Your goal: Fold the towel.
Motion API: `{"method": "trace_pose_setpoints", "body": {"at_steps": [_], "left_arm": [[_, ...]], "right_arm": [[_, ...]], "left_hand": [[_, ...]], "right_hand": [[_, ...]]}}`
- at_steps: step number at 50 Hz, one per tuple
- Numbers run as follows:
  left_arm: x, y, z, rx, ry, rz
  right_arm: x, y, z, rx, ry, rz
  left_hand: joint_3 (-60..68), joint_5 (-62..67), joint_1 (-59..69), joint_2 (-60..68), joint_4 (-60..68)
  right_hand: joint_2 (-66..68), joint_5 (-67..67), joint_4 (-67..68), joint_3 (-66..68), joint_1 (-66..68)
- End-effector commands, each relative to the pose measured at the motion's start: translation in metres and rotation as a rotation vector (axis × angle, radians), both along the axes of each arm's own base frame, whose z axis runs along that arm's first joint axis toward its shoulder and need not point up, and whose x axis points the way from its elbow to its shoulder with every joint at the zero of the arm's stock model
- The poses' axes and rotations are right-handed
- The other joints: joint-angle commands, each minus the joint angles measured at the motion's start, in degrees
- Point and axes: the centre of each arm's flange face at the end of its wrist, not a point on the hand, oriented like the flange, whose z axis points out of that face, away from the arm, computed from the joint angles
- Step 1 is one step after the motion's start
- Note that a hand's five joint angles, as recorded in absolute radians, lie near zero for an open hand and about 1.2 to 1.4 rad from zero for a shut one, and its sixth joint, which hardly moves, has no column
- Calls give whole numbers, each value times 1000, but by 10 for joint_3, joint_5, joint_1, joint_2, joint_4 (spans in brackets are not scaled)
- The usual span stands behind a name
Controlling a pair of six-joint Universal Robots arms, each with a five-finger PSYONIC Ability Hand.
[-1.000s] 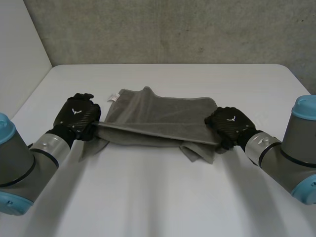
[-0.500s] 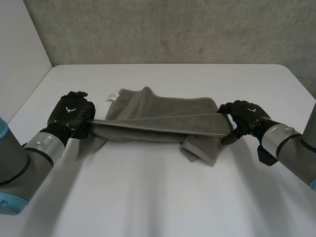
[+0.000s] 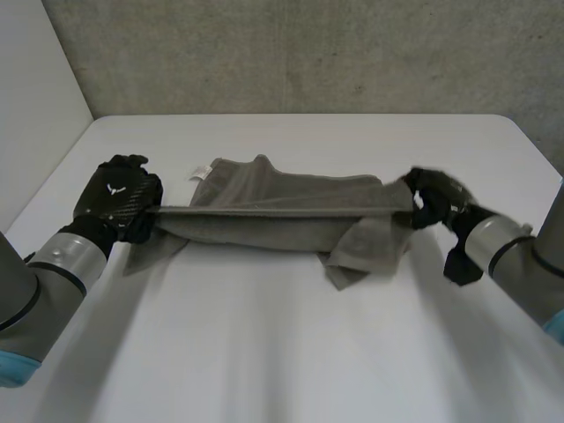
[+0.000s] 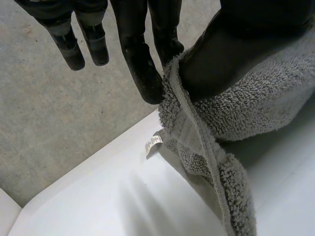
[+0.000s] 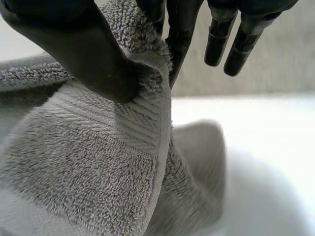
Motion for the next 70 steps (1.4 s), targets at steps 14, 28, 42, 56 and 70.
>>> {"method": "trace_pose_setpoints", "body": {"at_steps": [14,28,42,56,70], "left_arm": [[0,4,4,-3,18,-3],[1,3,4,-2,18,1],[5,0,2,3,17,17],[6,-1,1,7,15,18],[8,-1,3,5,15,27]], "right_arm": [[23,26,-3,-57,344,107],[0,10,-20,124,149,25],[-20,1,-30,169,141,-18],[-13,10,-47,289,94,33],[-8,15,-32,240,69,156]], "left_hand": [[-30,21,50,23,-34],[-30,21,50,23,-34],[-30,21,50,23,-34],[-30,21,50,23,-34],[-30,21,50,23,-34]], "right_hand": [[-393,-400,-44,-25,-396],[-377,-385,-44,-25,-381],[-374,-381,-44,-25,-378],[-413,-420,-44,-25,-416],[53,45,-44,-25,49]]}}
